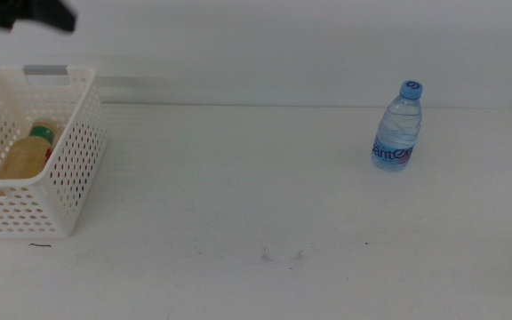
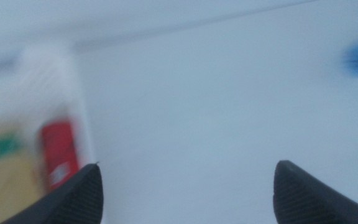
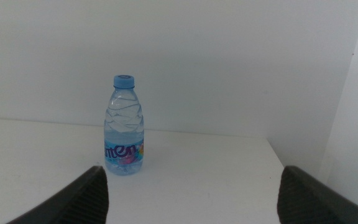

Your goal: Use arms to grab the bottles and put them into the dustbin to the left of the table.

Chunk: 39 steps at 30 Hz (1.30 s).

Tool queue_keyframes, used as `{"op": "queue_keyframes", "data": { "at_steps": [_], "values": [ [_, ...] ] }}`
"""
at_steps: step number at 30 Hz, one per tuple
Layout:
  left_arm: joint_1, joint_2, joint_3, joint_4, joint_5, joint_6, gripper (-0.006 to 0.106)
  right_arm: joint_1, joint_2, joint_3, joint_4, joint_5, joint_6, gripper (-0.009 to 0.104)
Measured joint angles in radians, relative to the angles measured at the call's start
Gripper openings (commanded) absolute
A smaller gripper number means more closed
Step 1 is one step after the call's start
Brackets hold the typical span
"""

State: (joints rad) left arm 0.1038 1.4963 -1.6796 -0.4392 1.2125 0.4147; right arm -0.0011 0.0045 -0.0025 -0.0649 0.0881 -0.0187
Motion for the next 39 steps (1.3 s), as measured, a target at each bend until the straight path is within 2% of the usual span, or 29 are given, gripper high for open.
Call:
{"op": "queue_keyframes", "data": {
  "at_steps": [6, 9, 12, 33, 36, 39],
  "values": [
    [-0.278, -0.221, -0.004, 0.015, 0.002, -0.005, 0.094, 0.000, 0.000, 0.000, 0.000, 0.000, 0.000, 0.074],
    [-0.414, -0.286, -0.004, 0.091, 0.008, -0.054, 0.094, -0.002, 0.000, 0.000, 0.000, 0.000, 0.000, 0.074],
    [-0.487, -0.321, -0.004, 0.166, 0.015, -0.097, 0.094, -0.002, 0.000, 0.000, 0.000, 0.000, 0.000, 0.074],
    [-0.514, -0.331, -0.004, 0.190, -0.067, -0.120, 0.094, -0.002, 0.000, 0.000, 0.000, 0.000, 0.000, 0.074],
    [-0.514, -0.331, -0.004, 0.190, -0.069, -0.120, 0.094, -0.002, 0.000, 0.000, 0.007, -0.028, 0.002, 0.074],
    [-0.514, -0.331, -0.004, 0.190, -0.069, -0.120, 0.094, -0.002, 0.000, 0.000, 0.011, -0.122, 0.008, 0.074]
  ]
}}
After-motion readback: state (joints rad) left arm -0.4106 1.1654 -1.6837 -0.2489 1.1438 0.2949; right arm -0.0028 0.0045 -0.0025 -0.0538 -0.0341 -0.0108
